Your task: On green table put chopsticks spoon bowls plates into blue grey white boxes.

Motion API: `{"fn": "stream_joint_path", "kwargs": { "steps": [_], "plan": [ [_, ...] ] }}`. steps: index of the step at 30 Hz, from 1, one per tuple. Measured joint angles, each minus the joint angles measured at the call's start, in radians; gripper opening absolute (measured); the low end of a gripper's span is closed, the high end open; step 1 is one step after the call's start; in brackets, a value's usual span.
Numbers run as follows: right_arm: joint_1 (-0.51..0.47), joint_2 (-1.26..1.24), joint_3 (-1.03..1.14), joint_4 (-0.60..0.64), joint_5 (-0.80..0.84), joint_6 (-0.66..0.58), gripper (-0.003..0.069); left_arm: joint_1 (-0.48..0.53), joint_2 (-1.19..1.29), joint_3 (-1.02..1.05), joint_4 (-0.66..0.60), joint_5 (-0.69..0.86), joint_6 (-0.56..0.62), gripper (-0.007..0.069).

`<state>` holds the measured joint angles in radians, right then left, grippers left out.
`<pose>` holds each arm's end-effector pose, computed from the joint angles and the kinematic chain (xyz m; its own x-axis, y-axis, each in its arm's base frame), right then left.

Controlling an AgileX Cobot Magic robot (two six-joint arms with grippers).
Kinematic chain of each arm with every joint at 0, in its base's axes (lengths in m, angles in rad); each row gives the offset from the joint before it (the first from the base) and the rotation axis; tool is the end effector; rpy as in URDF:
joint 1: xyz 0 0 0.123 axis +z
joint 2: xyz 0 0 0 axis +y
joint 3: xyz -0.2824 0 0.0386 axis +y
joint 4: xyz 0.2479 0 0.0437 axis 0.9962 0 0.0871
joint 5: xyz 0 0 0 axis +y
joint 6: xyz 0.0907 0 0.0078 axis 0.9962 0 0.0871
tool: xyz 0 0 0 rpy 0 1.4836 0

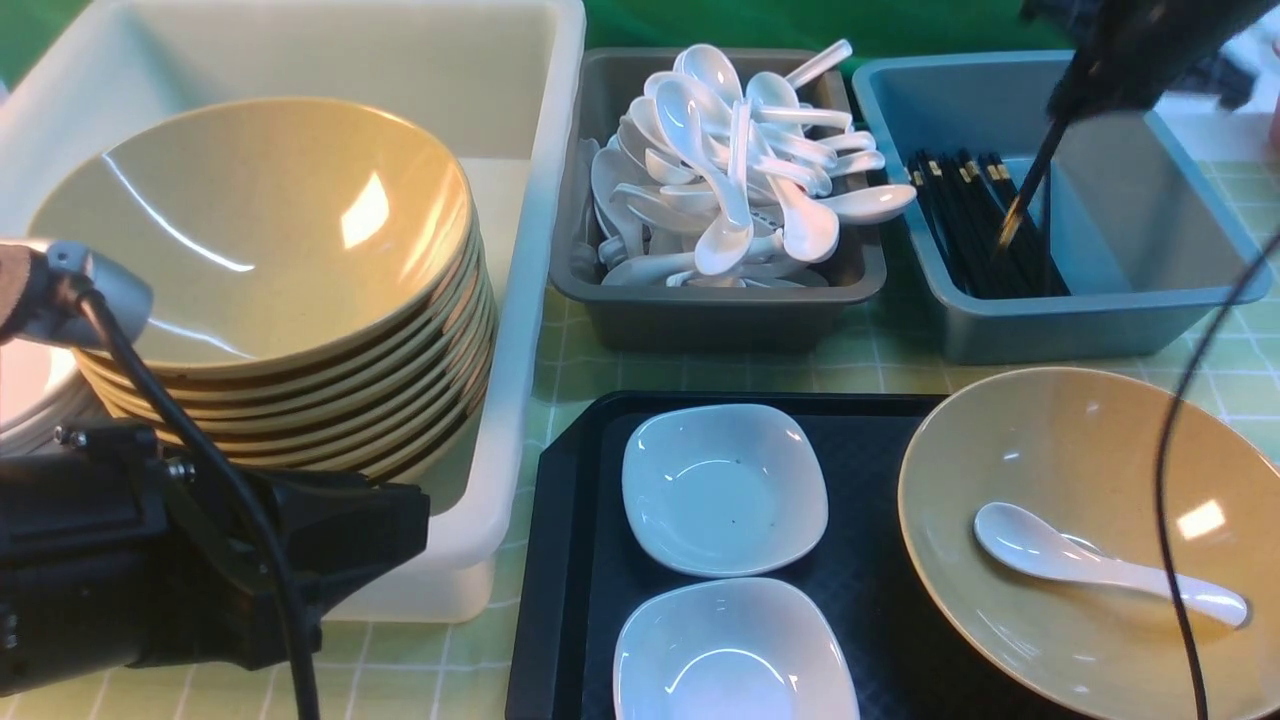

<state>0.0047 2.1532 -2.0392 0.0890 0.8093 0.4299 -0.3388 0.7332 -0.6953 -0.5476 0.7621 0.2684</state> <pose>0.4997 0.0082 0.2855 -0.6757 0.4677 -0.5698 0.3073 0.8813 0.3590 0.1152 -0.0753 0.3245 -0.6385 0.0800 -0.7655 0.4950 0.8043 -0.3288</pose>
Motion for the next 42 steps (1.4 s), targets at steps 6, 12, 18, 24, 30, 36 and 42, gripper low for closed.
{"fn": "stream_joint_path", "kwargs": {
  "steps": [6, 12, 18, 24, 30, 36, 42],
  "plan": [
    [0.000, 0.082, -0.002, 0.002, 0.005, -0.038, 0.0115, 0.000, 0.000, 0.000, -0.028, 0.015, 0.000, 0.0272],
    [0.000, 0.063, -0.005, 0.004, 0.028, -0.082, 0.0269, 0.000, 0.000, 0.000, -0.029, 0.036, 0.000, 0.0272],
    [0.000, -0.044, 0.000, 0.019, 0.105, -0.135, 0.0461, 0.000, 0.000, 0.000, -0.030, 0.037, 0.000, 0.0272],
    [0.020, -0.243, 0.102, 0.116, 0.132, -0.391, 0.0493, 0.000, -0.003, 0.000, -0.033, 0.064, 0.013, 0.0272],
    [0.133, -0.505, 0.314, 0.136, 0.360, -0.752, 0.0496, 0.000, -0.008, -0.071, -0.063, 0.145, 0.100, 0.0272],
    [0.175, -0.626, 0.621, 0.078, 0.360, -0.938, 0.0496, -0.011, -0.009, -0.176, -0.076, 0.189, 0.144, 0.0272],
    [0.175, -0.618, 0.927, -0.089, 0.244, -1.075, 0.0496, -0.059, -0.009, -0.206, -0.075, 0.207, 0.229, 0.0272]
  ]
}}
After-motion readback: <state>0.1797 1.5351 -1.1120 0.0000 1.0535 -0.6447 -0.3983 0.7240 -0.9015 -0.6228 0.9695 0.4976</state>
